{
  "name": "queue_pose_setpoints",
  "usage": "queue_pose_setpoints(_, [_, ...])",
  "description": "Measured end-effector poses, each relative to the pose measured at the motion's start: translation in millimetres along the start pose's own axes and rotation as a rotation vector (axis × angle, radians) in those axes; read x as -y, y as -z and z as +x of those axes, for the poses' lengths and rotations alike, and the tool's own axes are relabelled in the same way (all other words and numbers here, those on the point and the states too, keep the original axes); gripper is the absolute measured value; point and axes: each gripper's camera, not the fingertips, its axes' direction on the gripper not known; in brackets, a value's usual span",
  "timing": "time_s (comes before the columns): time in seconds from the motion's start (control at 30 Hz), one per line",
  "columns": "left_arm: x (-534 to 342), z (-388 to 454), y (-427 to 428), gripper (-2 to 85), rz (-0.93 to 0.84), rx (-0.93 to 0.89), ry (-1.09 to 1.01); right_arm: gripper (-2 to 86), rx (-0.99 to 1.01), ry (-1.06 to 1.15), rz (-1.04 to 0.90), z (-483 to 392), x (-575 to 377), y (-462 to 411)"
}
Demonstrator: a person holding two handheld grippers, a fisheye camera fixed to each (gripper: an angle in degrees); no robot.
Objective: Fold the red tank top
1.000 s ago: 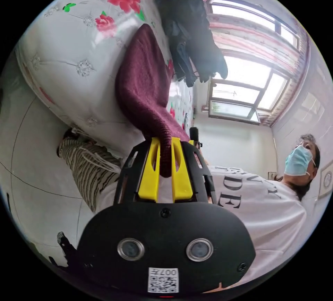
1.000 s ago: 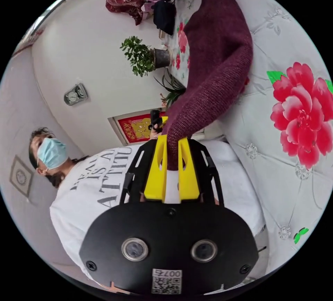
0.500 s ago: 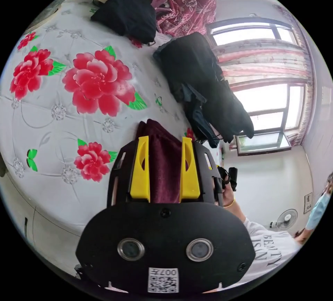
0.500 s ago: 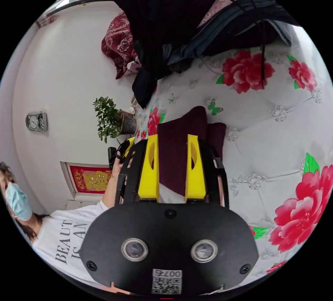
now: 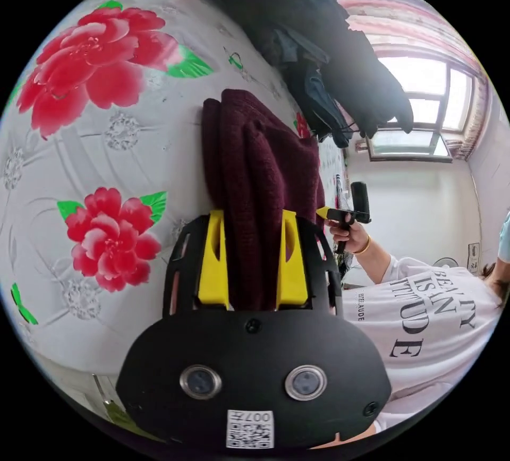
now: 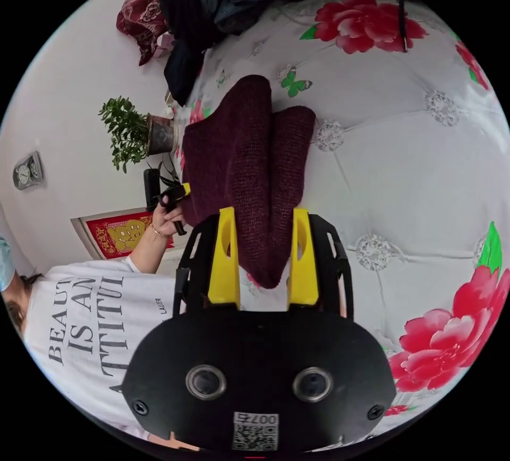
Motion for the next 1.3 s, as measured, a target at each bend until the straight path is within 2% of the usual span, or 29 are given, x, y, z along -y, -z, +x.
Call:
queue_pose_setpoints(0.13, [13.6,-5.0,0.2,11.5,-0.044,-0.095,0.021,10.7,0.106,-0.009,-0.016,0.0,4.1,6.4])
queue_pose_setpoints(0.3, [22.0,34.6,36.9,9.6,0.091,-0.197,-0.04,8.7,0.261,0.102,0.06,-42.9,10.8,45.1])
queue_pose_setpoints(0.53, [121.4,178.2,149.0,9.4,0.304,-0.235,-0.452,7.7,0.202,0.497,0.309,-188.1,54.2,179.4])
queue_pose_setpoints(0.63, [187.0,241.3,193.3,10.1,0.389,-0.162,-0.557,7.8,0.121,0.567,0.447,-245.9,90.7,227.6])
queue_pose_setpoints(0.7, [227.5,261.6,205.4,11.3,0.427,-0.073,-0.479,7.9,0.028,0.487,0.549,-260.0,118.1,240.4])
queue_pose_setpoints(0.77, [258.2,273.5,200.2,13.1,0.48,0.171,-0.364,7.7,-0.186,0.41,0.621,-260.9,139.1,232.0])
queue_pose_setpoints(0.8, [260.9,273.4,194.8,13.4,0.482,0.233,-0.337,7.6,-0.216,0.401,0.62,-257.7,139.3,226.3])
queue_pose_setpoints(0.83, [259.8,269.0,180.2,13.5,0.469,0.319,-0.3,7.3,-0.215,0.408,0.603,-247.7,132.2,211.9])
queue_pose_setpoints(0.93, [219.5,244.6,126.8,12.6,0.417,0.401,-0.319,6.4,-0.183,0.44,0.499,-200.4,86.2,157.8])
queue_pose_setpoints(1.0, [173.5,228.4,85.4,11.5,0.377,0.452,-0.355,5.7,-0.285,0.38,0.398,-156.5,46.0,117.4])
queue_pose_setpoints(1.07, [108.0,209.8,19.7,10.3,0.196,0.486,-0.362,4.5,-0.498,0.236,0.232,-91.2,-19.6,69.1])
queue_pose_setpoints(1.17, [26.3,208.4,-53.2,8.6,-0.052,0.52,-0.372,3.1,-0.69,0.102,-0.03,-29.6,-107.3,33.8])
queue_pose_setpoints(1.23, [-11.1,221.2,-87.0,7.5,-0.18,0.566,-0.391,2.3,-0.815,0.086,-0.139,-11.8,-155.4,26.7])
queue_pose_setpoints(1.3, [-35.3,244.0,-111.3,6.9,-0.257,0.582,-0.45,1.5,-0.923,0.077,-0.17,-2.3,-191.8,26.1])
